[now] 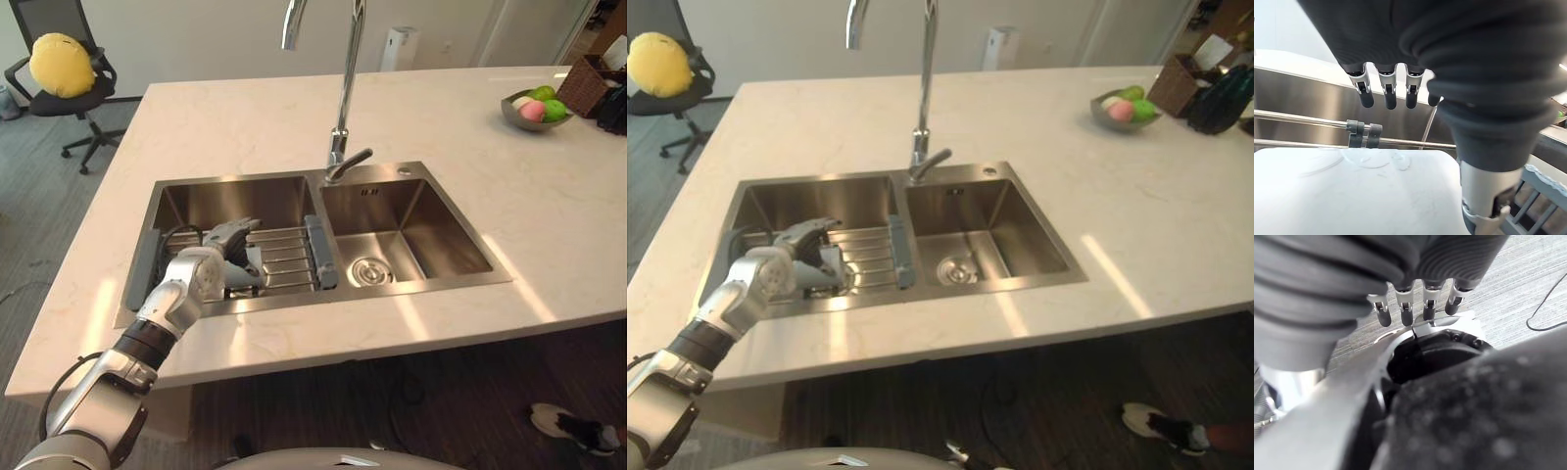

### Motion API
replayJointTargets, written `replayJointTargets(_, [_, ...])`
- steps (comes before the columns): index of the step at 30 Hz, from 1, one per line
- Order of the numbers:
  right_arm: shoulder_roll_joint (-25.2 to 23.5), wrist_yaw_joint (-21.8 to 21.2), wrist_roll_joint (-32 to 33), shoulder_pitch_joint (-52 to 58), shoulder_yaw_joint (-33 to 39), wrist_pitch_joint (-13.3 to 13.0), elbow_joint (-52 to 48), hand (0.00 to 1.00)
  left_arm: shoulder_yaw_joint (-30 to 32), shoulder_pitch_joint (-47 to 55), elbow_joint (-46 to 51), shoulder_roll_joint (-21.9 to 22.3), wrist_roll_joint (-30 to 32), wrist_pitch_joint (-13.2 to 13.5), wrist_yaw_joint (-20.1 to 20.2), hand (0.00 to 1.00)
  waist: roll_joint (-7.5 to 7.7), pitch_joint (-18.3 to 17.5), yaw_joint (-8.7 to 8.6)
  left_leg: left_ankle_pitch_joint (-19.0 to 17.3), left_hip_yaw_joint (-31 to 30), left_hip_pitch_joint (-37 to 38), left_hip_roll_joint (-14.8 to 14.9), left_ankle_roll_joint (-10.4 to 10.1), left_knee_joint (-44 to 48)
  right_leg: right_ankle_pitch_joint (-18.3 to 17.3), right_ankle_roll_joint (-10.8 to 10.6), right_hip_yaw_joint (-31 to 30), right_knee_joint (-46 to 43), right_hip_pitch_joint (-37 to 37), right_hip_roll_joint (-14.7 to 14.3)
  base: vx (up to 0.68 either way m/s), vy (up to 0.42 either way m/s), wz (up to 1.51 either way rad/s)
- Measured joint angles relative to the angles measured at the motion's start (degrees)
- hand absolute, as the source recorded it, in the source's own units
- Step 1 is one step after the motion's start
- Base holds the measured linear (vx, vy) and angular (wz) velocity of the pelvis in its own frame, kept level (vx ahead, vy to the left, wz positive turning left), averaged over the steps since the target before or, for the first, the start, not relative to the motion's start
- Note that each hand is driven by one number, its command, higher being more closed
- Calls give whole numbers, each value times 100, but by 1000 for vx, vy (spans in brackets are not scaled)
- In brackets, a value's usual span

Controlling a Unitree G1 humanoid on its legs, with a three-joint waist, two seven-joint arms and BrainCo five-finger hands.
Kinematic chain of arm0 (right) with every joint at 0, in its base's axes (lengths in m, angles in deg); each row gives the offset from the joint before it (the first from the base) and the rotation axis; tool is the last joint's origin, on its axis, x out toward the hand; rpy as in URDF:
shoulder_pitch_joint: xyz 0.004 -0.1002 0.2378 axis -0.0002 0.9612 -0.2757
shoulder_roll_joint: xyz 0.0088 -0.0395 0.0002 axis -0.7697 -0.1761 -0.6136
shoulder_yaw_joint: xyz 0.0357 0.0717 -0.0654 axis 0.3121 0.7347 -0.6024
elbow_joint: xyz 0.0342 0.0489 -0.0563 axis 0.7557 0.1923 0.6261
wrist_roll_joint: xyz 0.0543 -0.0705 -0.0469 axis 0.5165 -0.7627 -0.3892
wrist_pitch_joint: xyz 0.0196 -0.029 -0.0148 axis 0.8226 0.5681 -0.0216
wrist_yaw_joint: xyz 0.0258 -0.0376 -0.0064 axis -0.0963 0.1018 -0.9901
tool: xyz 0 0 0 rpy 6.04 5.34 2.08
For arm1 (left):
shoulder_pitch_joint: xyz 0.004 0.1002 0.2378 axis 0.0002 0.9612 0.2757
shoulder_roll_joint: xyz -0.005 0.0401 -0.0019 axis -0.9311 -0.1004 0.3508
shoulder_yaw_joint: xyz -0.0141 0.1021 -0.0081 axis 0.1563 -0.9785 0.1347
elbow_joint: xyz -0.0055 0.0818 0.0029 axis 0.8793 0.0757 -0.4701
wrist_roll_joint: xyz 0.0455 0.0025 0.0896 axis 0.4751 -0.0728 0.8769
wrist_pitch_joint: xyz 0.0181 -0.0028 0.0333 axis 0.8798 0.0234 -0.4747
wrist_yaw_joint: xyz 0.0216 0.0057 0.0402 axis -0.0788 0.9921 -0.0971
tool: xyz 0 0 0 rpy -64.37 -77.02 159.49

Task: Walk over to the sink, pick up the cup, carry it to the dishwasher, place the cup inside the dishwasher, then close the dishwasher door

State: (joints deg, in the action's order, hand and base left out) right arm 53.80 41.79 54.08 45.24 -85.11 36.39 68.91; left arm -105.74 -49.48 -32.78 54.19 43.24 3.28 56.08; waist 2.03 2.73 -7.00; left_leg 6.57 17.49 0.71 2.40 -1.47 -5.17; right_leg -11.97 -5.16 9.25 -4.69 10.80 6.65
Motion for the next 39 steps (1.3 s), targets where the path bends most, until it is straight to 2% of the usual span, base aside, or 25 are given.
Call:
replayJointTargets(7, [-4,12,94,-4,2,3,8,0,92,-8,-215,-4,44,33,203,0,62,-11,40,-21,7,-7,-111,31,4,61,-86,53,-43,-2,59,75,29,2])
replayJointTargets(11, [-15,68,108,-23,-3,22,14,0,121,-19,-340,-40,59,34,246,0,55,-15,41,-63,49,66,-3,-19,3,226,9,60,-113,-15,-53,46,17,-7])
replayJointTargets(18, [27,46,160,-31,-4,24,3,0,238,-37,-397,-158,41,27,447,0,-56,28,-4,-109,124,116,97,-81,-1,273,66,90,-164,-49,-109,-35,-6,-10])
replayJointTargets(22, [48,41,171,-17,-3,24,-6,0,349,-35,-380,-162,34,24,620,0,-85,45,-2,-140,81,112,100,-36,-1,273,66,100,-167,-55,-103,-54,-5,-3])
replayJointTargets(32, [48,42,206,68,9,0,-30,0,771,253,323,-185,-19,21,880,0,-81,49,49,-128,-59,16,83,-35,0,273,67,257,-34,-10,-99,-10,-7,4])
replayJointTargets(39, [42,49,206,70,10,-5,-22,0,823,398,574,-185,-16,20,1010,0,-54,67,81,-135,-216,15,34,-15,0,273,68,401,-34,65,-91,43,5,12])
